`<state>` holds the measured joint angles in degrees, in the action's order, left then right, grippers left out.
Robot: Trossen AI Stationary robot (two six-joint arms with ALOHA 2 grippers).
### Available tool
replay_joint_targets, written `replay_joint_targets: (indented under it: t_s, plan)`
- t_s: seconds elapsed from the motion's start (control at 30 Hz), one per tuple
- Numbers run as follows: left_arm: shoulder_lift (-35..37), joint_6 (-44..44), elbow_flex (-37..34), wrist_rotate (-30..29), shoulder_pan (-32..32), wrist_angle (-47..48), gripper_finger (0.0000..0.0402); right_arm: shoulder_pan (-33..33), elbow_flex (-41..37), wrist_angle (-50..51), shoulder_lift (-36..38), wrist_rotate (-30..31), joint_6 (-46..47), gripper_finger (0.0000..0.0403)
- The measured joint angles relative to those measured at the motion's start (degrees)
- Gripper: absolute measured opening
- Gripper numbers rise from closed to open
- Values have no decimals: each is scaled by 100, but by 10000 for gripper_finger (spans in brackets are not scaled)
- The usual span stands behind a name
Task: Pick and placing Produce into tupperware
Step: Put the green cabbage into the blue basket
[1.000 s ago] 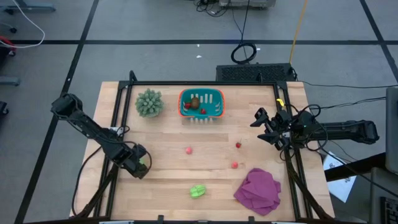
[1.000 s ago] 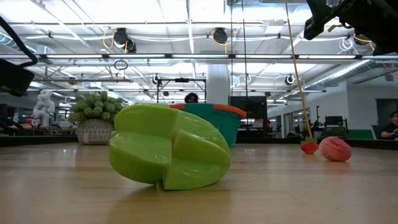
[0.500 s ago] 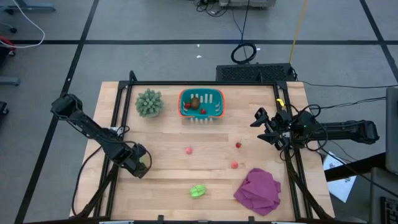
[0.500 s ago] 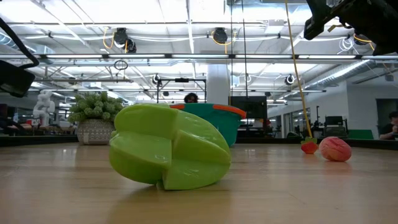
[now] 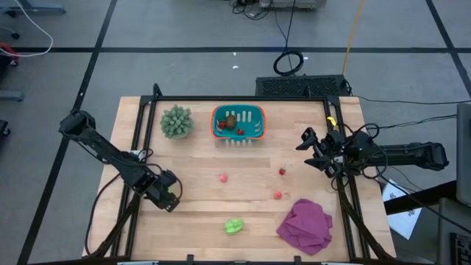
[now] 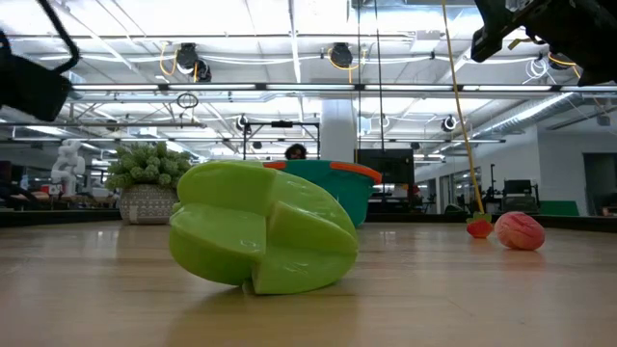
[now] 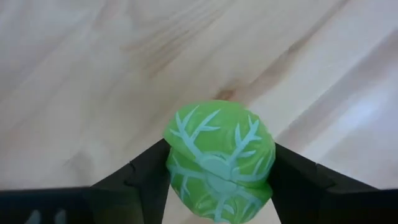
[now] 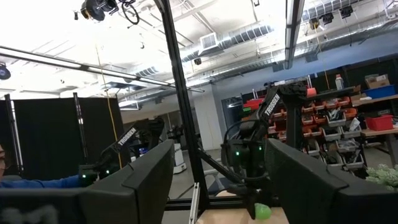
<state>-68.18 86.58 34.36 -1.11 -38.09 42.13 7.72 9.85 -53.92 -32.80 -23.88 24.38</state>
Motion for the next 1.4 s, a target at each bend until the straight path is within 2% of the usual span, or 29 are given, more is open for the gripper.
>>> replay_joint_targets:
  t_s: [0.17,0.37,0.67,0.87,0.97,1.03,1.23,1.4]
  plan:
    - [-2,-509,343,-333,349,125,219,1,0,6,-2,0,-2,242]
    - [0,-1693,753,-712,1184,150,227,1,0,19,0,-1,-21,242]
    - [-2,-4231,1502,-1244,3132,12,229,1,0,21,-2,-2,-20,242]
    - [-232,-5879,1916,-1025,4447,-1132,229,-1,0,21,-1,-2,-20,242]
    - [-622,-6536,2223,-701,4957,-1597,230,0,0,23,-1,-2,-20,242]
    - [-1033,-6858,2537,-562,5240,-1558,230,-1,0,53,0,-2,-20,242]
    - [-2437,-7622,4037,-128,5760,-1462,230,-1,0,227,0,-4,-20,242]
    - [-3522,-8089,5464,-26,5971,-592,230,-1,0,371,-4,-4,-11,242]
